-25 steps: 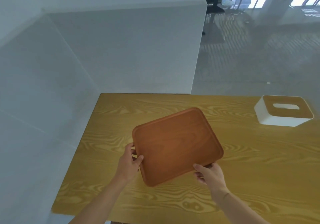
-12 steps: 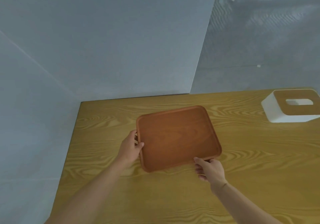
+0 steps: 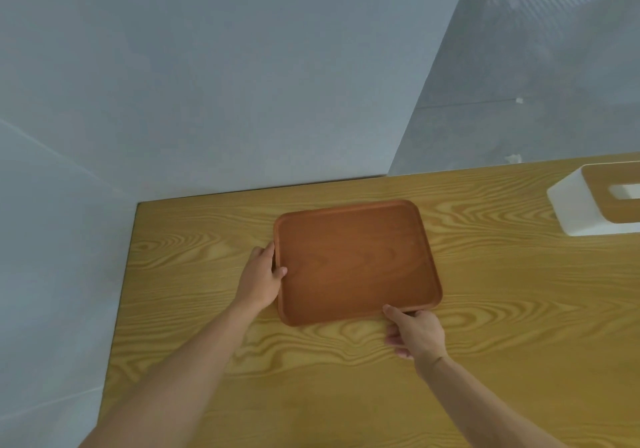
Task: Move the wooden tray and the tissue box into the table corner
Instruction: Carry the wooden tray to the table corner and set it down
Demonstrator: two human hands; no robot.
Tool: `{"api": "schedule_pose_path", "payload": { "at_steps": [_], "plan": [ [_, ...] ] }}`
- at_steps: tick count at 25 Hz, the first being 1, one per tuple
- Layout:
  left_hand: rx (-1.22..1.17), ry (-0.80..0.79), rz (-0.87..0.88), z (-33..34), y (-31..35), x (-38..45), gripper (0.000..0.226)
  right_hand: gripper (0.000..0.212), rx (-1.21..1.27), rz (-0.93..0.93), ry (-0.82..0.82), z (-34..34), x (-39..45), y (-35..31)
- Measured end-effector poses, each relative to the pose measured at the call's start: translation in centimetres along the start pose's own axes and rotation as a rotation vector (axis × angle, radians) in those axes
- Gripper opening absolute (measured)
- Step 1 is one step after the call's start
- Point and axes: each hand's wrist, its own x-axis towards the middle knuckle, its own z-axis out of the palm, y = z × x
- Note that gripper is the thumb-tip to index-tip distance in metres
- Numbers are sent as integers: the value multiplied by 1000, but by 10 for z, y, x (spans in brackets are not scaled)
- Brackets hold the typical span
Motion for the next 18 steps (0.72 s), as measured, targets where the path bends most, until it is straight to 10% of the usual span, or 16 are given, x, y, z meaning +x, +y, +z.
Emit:
{"api": "schedule_pose_path", "payload": {
  "at_steps": [8,13,18],
  "plan": [
    [226,139,24,8,2,-18,57,64,-466,-46,-127,-27,5,-9],
    [353,201,21,19,-14,-56,62,68,-857,-465,309,-68,9,8],
    [268,-2,-7,40,-27,-77,111,96,-1070,-572,217,-83,35,9]
  ]
}}
